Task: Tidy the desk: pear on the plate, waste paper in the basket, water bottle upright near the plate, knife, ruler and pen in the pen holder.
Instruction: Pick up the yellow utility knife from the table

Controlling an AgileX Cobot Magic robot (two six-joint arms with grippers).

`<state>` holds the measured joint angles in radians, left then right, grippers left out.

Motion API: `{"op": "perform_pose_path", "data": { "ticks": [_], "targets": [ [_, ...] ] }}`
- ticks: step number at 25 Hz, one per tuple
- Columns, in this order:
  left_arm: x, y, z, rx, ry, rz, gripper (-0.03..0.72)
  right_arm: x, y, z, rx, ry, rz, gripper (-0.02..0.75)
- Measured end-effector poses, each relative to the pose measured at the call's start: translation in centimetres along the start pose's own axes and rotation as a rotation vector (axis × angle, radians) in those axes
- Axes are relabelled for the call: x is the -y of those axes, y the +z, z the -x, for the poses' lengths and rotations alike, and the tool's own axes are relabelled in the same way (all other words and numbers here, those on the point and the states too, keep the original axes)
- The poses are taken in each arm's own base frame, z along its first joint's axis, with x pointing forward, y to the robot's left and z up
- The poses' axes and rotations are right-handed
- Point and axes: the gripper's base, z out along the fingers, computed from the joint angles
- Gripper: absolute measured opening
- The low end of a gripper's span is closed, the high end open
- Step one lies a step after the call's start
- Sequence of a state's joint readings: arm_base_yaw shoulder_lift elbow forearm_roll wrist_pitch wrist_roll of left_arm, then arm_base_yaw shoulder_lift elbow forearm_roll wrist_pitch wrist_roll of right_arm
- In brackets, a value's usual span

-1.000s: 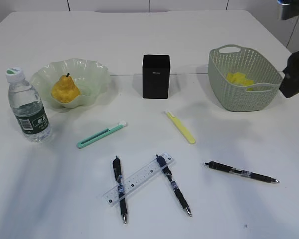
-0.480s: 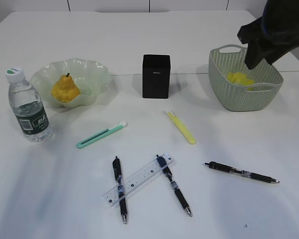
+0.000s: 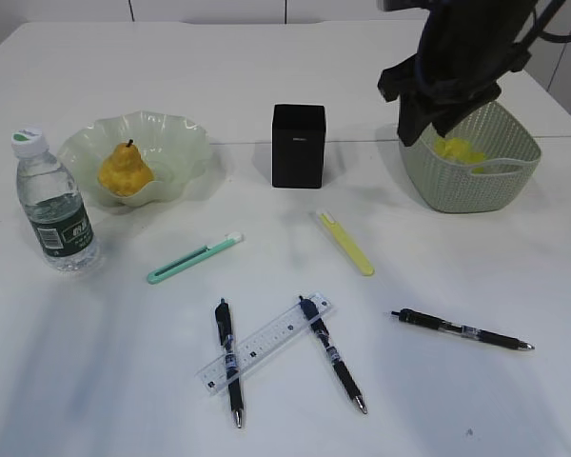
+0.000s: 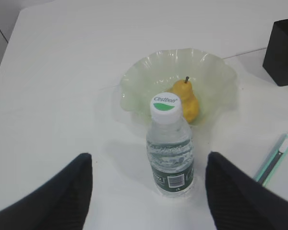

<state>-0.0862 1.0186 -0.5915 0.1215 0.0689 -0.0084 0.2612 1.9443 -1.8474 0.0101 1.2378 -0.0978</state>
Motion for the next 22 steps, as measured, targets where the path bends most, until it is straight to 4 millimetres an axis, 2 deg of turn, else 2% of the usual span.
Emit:
{"op": "perform_pose_path", "data": {
  "ticks": [4, 9, 22],
  "targets": [
    [0.0, 0.0, 0.0, -0.004, 0.022, 0.002, 0.521, -1.2, 1.7, 0.8, -0.02, -0.027, 0.015, 0.35],
    [0.0, 0.0, -0.2, -0.025, 0.027, 0.002, 0.521, -1.4, 4.1, 1.4, -0.056, -0.03, 0.02, 0.35],
    [0.0, 0.0, -0.5, -0.057, 0.028, 0.003, 0.521, -1.5, 4.7, 1.5, -0.064, -0.021, 0.037, 0.35]
  ]
}}
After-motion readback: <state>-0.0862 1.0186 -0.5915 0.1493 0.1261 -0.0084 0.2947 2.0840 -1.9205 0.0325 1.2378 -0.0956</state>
